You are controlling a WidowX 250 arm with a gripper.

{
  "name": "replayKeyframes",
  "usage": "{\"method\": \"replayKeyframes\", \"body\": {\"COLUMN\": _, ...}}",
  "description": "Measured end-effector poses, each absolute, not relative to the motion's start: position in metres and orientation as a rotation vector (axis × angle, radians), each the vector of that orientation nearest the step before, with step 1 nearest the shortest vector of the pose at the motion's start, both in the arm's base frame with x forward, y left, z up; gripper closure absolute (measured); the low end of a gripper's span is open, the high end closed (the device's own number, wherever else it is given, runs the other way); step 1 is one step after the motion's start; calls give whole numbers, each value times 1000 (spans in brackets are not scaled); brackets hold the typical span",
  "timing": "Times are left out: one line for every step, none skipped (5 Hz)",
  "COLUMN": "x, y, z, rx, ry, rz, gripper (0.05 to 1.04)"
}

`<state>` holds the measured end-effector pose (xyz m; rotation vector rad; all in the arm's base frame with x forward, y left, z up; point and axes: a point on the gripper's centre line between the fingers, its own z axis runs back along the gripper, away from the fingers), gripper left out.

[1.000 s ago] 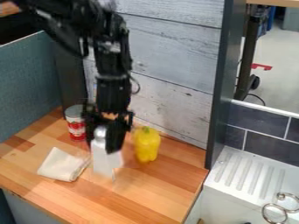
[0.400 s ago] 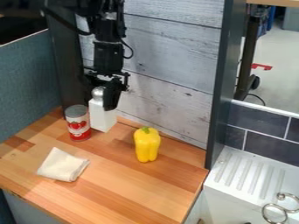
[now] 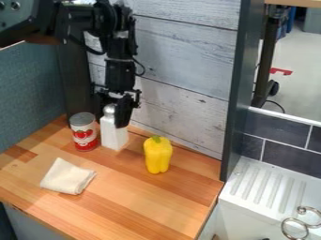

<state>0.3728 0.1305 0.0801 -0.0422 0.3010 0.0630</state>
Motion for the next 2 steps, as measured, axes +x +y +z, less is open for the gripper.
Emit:
{"method": "replayKeyframes", "body": {"x": 376, "y": 138, "z": 75, "rx": -55, "ry": 266, "rz": 80, "gripper": 440}}
{"method": "replayKeyframes", "body": {"x": 379, "y": 139, "z": 61, "rx": -67, "ry": 265, "rz": 70, "gripper": 441}}
